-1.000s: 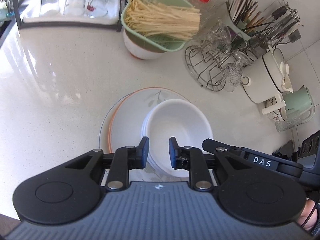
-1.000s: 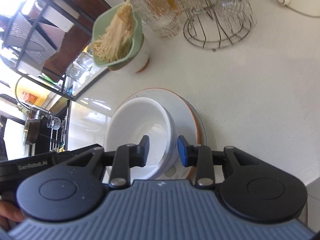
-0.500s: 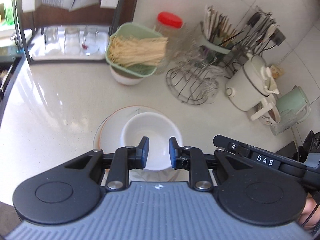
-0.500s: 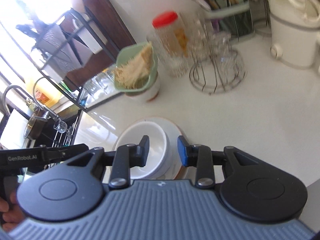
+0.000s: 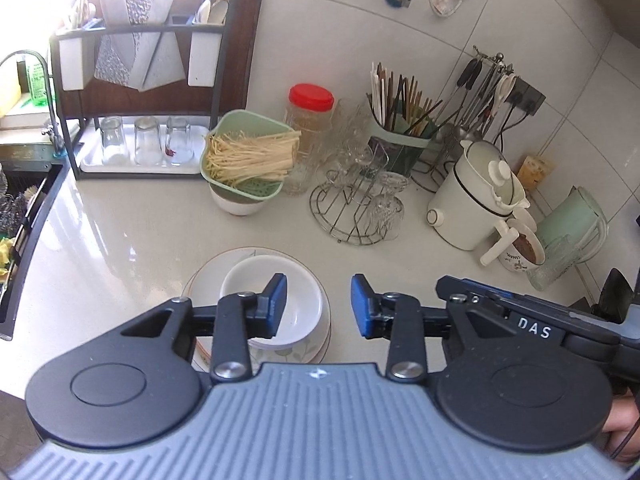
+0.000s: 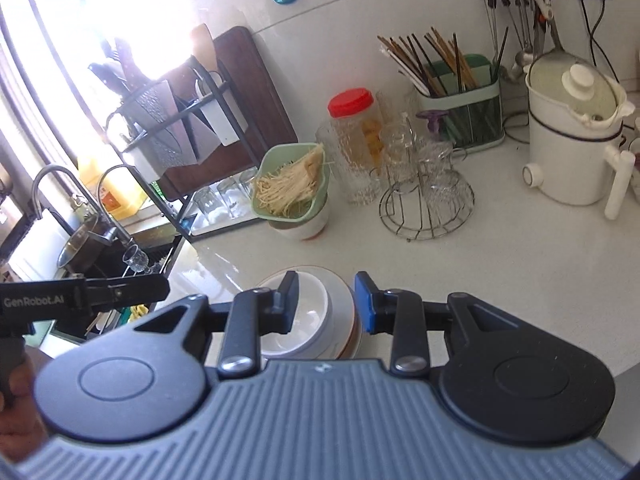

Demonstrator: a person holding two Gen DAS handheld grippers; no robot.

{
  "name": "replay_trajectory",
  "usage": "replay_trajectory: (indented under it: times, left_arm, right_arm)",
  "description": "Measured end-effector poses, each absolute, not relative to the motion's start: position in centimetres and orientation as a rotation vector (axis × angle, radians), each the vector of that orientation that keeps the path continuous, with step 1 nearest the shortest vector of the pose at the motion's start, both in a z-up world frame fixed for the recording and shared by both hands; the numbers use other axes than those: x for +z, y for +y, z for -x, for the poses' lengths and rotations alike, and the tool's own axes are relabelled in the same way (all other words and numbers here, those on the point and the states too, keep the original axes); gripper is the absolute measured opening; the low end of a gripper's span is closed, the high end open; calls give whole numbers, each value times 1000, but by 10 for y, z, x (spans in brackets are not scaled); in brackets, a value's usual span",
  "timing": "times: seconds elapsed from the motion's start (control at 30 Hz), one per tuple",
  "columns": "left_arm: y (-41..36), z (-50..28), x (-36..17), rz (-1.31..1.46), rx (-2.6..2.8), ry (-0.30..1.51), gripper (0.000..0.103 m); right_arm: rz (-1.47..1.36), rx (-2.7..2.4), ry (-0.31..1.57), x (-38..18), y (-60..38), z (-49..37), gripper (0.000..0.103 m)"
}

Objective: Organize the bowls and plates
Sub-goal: 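Raise both grippers away from the stacked dishes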

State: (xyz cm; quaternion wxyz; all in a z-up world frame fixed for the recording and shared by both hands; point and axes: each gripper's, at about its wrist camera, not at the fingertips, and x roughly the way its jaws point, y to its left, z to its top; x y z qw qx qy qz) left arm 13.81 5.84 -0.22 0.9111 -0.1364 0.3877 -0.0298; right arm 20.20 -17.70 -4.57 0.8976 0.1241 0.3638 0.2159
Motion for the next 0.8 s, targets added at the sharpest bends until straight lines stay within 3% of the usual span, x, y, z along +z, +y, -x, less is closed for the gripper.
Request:
replay_trajectory:
  times: [0.2,0.6,0.67,0.8]
  left_arm:
    - [60,-124,1,288,-46,759,52]
    - [72,-101,3,268,16,774,95]
    - [75,-99,-1,269,37,797,95]
    - [81,-95,-10,273,80,831,98]
  right_arm:
    - [-221,453,708,-37,-183,-187,35]
    - [-189,473,761,-41,-178,-176,35]
    - [-188,474,781,-45,-181,-176,54]
    - [-163,474,797,-47,-182,-175,69]
